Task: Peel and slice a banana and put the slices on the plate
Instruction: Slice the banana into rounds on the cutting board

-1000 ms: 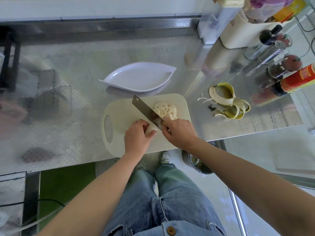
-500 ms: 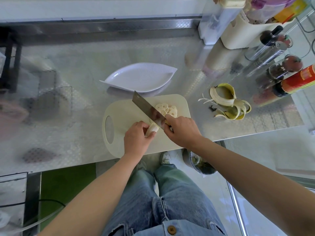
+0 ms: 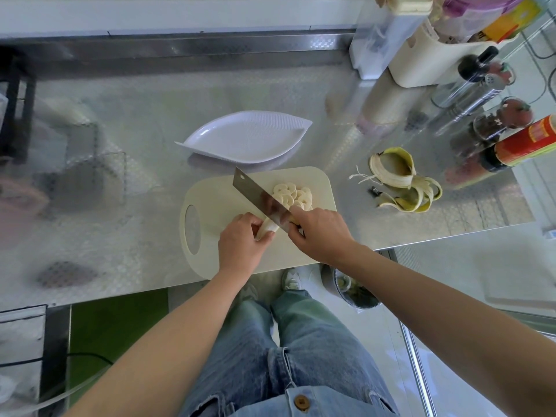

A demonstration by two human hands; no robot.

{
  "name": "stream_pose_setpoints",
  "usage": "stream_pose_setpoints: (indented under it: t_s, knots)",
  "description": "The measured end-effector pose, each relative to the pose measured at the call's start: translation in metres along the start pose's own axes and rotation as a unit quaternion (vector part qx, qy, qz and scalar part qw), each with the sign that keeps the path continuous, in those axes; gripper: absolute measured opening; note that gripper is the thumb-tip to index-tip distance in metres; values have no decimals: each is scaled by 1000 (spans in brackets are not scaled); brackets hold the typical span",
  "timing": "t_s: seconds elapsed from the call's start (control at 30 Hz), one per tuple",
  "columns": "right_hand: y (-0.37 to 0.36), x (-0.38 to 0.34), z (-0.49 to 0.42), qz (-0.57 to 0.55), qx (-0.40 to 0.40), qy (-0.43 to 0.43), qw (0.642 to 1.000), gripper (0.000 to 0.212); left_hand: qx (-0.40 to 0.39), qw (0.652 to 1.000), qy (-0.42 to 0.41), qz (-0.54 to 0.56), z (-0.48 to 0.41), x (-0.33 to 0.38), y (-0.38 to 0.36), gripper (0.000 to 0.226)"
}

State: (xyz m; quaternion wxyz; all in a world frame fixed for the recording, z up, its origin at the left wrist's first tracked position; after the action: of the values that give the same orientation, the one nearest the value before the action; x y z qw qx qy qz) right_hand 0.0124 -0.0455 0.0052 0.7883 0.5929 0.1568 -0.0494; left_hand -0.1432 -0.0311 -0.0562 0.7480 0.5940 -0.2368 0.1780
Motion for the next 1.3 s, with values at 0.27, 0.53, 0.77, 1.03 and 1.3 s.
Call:
stream_pose_setpoints:
  t_s: [0.27,0.53,0.77,1.03,1.3]
  knots:
    - [-17,0,-4,11,-8,2,1000,15,-1,1000,9,20,0,0,1,21]
    - [-26,3,-5,11,-16,7,1000,23,-3,1000,9,24,0,0,0,25]
    - [-7,0,-3,-20,42,6,999,16,0,1000,10,23,-2,1,0,22]
    - [-6,3,-2,-11,33,7,999,18,-1,1000,12,20,-2,1,1,21]
    - [-10,0,-6,5,4,16,1000,13,-5,999,17,35,-3,0,1,20]
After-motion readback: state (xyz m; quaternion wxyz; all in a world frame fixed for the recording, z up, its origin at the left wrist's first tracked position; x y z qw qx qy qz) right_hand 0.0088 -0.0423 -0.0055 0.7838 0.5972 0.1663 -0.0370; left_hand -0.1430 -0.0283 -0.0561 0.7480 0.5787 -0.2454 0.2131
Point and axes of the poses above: each hand's wrist, its own z-axis away from the middle knuckle, its own y-axis out of the back of the hand, x = y × z, the point moved 4 cm from there along -z, towards the middle knuckle, and after that the axes turned 5 degrees about -z, right-handed, at the moved point
